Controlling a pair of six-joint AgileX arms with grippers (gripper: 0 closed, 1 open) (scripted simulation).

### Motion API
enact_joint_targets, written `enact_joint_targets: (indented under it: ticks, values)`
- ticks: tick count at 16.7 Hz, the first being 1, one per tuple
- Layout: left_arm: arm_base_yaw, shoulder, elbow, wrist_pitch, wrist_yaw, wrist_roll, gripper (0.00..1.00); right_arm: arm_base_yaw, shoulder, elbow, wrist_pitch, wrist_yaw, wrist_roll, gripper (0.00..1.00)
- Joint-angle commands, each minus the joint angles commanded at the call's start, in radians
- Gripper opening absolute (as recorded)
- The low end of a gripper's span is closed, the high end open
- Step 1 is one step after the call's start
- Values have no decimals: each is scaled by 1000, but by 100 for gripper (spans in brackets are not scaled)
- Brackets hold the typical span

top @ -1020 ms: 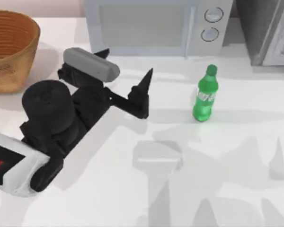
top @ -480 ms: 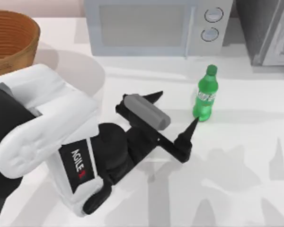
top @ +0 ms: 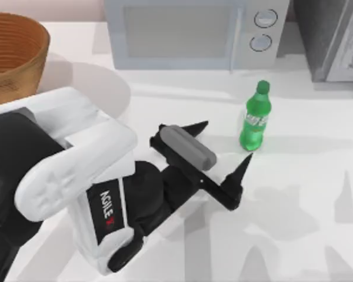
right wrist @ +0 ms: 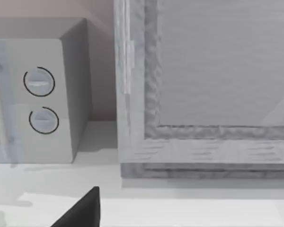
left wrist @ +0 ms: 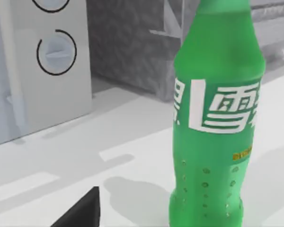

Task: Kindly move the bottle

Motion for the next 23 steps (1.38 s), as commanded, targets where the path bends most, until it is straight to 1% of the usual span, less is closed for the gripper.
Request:
enact_joint_targets:
  ticks: [2,4,11,13,17,23]
  values:
    - [-2,5,16,-10,0,0,100,0,0,0,0,0,0,100]
    - [-6,25,73,-48,-1,0,100,0,0,0,0,0,0,100]
    - [-17,127,415,-280,-11,-1,100,0,0,0,0,0,0,100]
    - [-19,137,457,-315,-12,-2,100,0,0,0,0,0,0,100]
    - [-19,139,462,-320,-12,-2,100,0,0,0,0,0,0,100]
    - [-19,139,462,-320,-12,-2,55,0,0,0,0,0,0,100]
